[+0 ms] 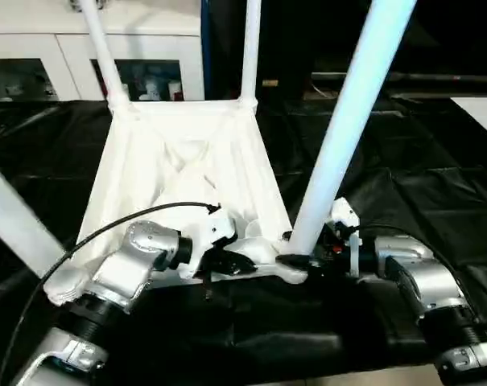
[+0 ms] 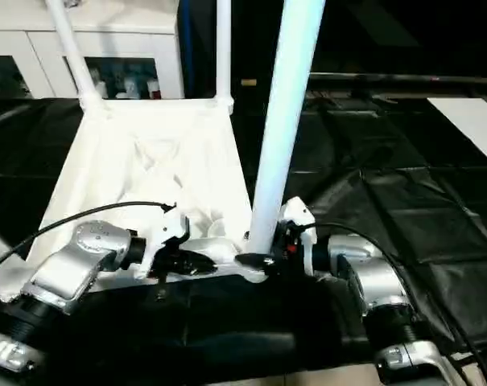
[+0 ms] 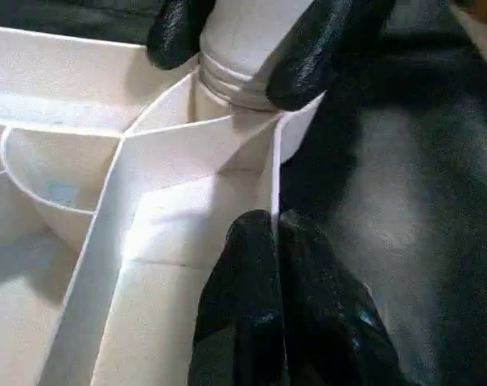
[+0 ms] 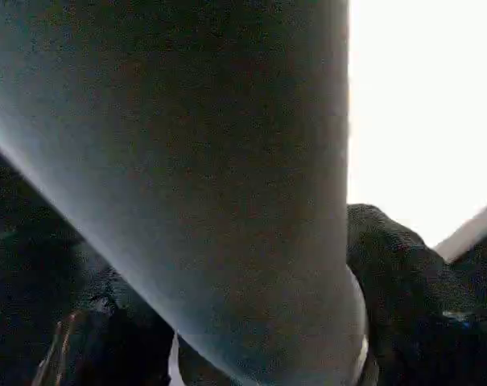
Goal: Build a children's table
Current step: Rotate leg to tighten
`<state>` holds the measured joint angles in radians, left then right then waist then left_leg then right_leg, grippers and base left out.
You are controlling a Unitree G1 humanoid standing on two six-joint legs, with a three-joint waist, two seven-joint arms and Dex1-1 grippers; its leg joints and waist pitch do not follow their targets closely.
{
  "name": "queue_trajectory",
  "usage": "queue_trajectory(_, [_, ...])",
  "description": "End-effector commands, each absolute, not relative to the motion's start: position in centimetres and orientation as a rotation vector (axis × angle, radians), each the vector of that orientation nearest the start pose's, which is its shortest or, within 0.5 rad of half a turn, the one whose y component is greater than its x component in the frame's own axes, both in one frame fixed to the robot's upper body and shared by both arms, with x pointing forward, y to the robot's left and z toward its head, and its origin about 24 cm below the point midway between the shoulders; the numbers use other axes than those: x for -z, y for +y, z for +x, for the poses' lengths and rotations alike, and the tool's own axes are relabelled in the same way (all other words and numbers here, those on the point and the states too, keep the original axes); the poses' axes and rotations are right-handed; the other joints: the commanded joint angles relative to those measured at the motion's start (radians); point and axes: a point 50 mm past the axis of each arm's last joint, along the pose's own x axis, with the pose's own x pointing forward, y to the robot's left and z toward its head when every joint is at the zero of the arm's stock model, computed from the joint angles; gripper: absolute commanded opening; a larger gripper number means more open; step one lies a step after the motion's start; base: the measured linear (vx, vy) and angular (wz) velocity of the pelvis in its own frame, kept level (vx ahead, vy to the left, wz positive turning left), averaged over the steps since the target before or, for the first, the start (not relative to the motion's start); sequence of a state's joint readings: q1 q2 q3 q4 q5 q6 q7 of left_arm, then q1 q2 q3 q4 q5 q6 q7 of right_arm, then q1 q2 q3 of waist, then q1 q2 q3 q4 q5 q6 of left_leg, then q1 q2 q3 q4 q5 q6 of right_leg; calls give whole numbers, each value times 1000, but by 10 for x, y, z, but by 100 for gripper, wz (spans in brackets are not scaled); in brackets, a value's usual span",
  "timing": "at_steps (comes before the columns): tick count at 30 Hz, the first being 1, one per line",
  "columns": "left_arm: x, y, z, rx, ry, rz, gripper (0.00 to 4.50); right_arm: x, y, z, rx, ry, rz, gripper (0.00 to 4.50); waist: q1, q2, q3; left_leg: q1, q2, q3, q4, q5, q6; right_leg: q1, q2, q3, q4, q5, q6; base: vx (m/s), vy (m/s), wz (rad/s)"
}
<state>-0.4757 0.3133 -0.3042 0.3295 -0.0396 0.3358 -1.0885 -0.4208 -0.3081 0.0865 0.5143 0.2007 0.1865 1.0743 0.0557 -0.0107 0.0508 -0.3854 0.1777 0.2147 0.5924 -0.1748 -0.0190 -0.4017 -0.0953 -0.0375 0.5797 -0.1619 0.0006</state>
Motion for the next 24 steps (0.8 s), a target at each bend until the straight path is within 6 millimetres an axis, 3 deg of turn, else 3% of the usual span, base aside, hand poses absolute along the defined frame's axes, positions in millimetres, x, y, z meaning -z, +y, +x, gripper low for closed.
queue_trajectory(1, [-56,88,310,1155,385,261,0,-19,-134,306,-950,359,14,267,-12,-9,-57,30,51,-32,-81,-303,-22,22,-52,29,-69,-382,-192,0,0,0])
queue_trajectory(2, [-56,86,314,1111,378,258,0,-16,-134,309,-875,355,15,265,-19,-11,-57,30,51,-37,-83,-336,-37,21,-54,26,-74,-441,-171,0,0,0])
queue_trajectory(5, [-54,74,322,996,364,228,0,-7,-130,316,-670,369,64,263,-34,-13,-56,29,49,-44,-84,-387,-40,19,-54,22,-85,-517,-134,0,0,0])
queue_trajectory(10, [-55,57,324,955,344,198,0,-3,-114,318,-582,379,117,263,-41,-13,-56,32,45,-45,-82,-410,-28,11,-52,20,-98,-553,-110,0,0,0])
queue_trajectory(12, [-54,41,319,992,331,189,0,-5,-92,316,-622,360,139,263,-44,-11,-54,31,45,-45,-83,-418,-24,9,-50,21,-100,-549,-109,0,0,0])
queue_trajectory(14, [-54,38,318,1004,329,191,0,-6,-88,315,-644,350,140,331,-46,-12,-56,29,45,-47,-84,-424,-21,11,-51,19,-99,-551,-108,0,0,0])
queue_trajectory(15, [-52,36,313,1060,335,212,0,-11,-83,312,-738,324,168,331,-47,-12,-56,28,46,-47,-84,-426,-18,10,-51,20,-98,-540,-112,0,0,0])
queue_trajectory(20, [-50,39,311,1093,345,230,0,-15,-85,310,-805,323,175,380,-46,-12,-58,26,48,-45,-86,-411,-7,15,-50,23,-92,-484,-131,0,0,0])
queue_trajectory(24, [-47,54,306,1172,375,318,0,-23,-102,300,-1004,341,119,393,-41,-13,-60,21,50,-41,-85,-360,12,22,-49,26,-83,-405,-157,0,0,0])
